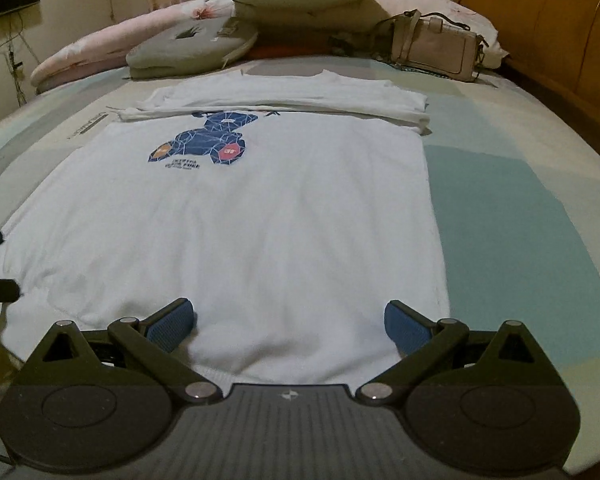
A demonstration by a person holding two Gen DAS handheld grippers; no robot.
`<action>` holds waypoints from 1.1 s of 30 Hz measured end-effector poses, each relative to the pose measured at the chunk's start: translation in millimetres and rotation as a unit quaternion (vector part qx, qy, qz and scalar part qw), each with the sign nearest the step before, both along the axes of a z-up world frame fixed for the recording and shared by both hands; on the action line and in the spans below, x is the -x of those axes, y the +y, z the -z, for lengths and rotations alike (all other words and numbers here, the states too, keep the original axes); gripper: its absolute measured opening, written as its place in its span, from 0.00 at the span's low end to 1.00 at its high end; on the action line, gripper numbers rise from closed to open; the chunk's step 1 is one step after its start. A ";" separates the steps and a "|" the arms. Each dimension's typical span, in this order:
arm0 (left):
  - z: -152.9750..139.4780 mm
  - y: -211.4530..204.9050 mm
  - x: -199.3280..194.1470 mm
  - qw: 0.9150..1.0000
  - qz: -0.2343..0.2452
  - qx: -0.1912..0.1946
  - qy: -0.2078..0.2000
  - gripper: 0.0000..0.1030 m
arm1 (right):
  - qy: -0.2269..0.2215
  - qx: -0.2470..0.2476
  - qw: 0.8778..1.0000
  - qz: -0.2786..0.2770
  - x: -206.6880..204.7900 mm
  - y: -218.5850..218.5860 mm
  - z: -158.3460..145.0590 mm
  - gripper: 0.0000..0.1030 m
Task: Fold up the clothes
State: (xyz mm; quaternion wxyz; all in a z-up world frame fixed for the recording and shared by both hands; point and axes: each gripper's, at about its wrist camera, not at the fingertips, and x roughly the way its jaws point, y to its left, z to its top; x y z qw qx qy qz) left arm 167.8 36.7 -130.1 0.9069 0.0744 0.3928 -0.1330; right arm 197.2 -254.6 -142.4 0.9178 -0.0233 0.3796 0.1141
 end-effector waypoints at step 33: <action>-12.0 -44.1 61.5 0.976 0.115 -0.150 -0.109 0.95 | -0.061 0.123 0.988 -0.068 60.4 41.7 -29.6 1.00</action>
